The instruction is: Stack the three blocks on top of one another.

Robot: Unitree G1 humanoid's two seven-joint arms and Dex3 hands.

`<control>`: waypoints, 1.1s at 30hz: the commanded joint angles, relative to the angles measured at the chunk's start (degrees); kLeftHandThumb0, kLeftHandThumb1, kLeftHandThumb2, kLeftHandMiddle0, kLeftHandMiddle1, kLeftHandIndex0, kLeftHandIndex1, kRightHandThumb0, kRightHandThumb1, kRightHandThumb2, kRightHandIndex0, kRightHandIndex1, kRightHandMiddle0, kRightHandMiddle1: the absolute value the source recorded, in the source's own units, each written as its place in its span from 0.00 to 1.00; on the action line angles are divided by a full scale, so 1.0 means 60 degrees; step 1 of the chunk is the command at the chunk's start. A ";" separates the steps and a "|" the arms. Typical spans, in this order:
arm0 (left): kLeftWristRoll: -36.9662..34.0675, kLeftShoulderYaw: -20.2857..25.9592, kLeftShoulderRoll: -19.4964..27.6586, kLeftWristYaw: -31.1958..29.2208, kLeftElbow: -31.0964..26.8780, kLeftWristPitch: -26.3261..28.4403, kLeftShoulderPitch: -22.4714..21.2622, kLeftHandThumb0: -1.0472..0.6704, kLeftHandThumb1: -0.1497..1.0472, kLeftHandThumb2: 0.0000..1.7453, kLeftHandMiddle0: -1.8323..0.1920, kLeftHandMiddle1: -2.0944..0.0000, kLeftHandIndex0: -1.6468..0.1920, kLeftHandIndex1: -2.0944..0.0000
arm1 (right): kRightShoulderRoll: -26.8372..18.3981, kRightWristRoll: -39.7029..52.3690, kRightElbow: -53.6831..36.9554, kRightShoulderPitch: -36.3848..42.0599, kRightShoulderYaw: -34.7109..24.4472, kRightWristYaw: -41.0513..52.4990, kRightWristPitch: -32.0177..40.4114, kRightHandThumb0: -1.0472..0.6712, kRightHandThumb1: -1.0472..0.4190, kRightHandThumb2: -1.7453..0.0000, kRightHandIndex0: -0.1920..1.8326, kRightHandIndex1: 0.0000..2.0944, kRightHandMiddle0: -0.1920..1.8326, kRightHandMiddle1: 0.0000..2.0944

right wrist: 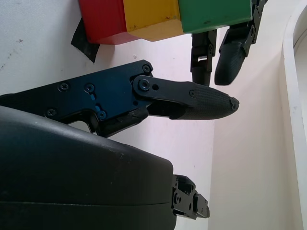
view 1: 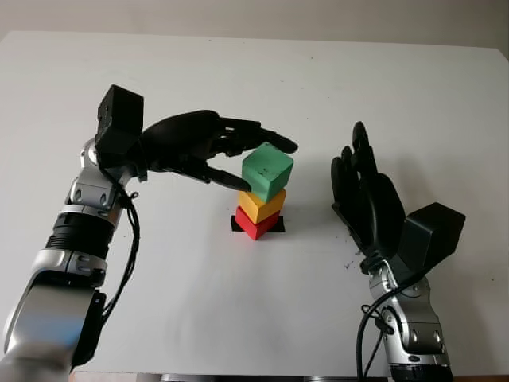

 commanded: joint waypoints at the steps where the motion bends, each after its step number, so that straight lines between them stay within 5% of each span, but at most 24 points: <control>1: -0.0132 0.0086 0.0137 -0.0176 -0.0141 -0.0133 -0.0070 0.26 0.82 0.02 0.95 0.98 0.78 0.95 | -0.0082 0.0034 -0.0047 0.0093 -0.0039 0.0043 -0.0180 0.21 0.00 0.68 0.00 0.00 0.00 0.00; 7: -0.0526 0.0355 0.0299 -0.0499 -0.0253 -0.0336 0.0138 0.27 0.80 0.02 0.98 0.99 0.89 0.99 | -0.0083 0.0106 -0.0017 0.0092 -0.0063 0.0129 -0.0180 0.21 0.00 0.68 0.00 0.00 0.00 0.00; 14: -0.1744 0.1341 0.0629 0.0014 -0.1765 0.1573 0.1178 0.21 0.80 0.03 1.00 1.00 1.00 1.00 | 0.0003 0.0096 -0.0102 0.0125 -0.0042 -0.0001 -0.0062 0.21 0.00 0.69 0.00 0.00 0.00 0.00; 17: -0.1504 0.1715 0.0696 0.0954 -0.2478 0.1089 0.1934 0.09 0.89 0.05 1.00 1.00 1.00 1.00 | -0.0005 0.0066 -0.0107 0.0131 -0.0023 -0.0038 -0.0076 0.21 0.00 0.69 0.00 0.00 0.00 0.00; 20: -0.1413 0.2065 0.0499 0.2175 -0.3457 0.0929 0.2810 0.01 0.99 0.27 1.00 1.00 1.00 1.00 | -0.0043 0.0053 -0.0064 0.0129 -0.0010 -0.0006 -0.0155 0.22 0.00 0.68 0.00 0.00 0.00 0.00; 23: -0.1890 0.2436 0.0038 0.3078 -0.4109 0.1125 0.3514 0.07 1.00 0.38 1.00 1.00 1.00 1.00 | 0.0018 0.0093 -0.0071 0.0075 -0.0022 -0.0074 0.0023 0.21 0.00 0.69 0.00 0.00 0.00 0.00; 33: -0.1033 0.2376 -0.1081 0.5648 -0.5195 0.0005 0.5273 0.15 1.00 0.46 1.00 1.00 1.00 1.00 | -0.0078 -0.0018 -0.0056 -0.0014 0.0015 -0.0093 0.0289 0.20 0.00 0.69 0.00 0.00 0.00 0.00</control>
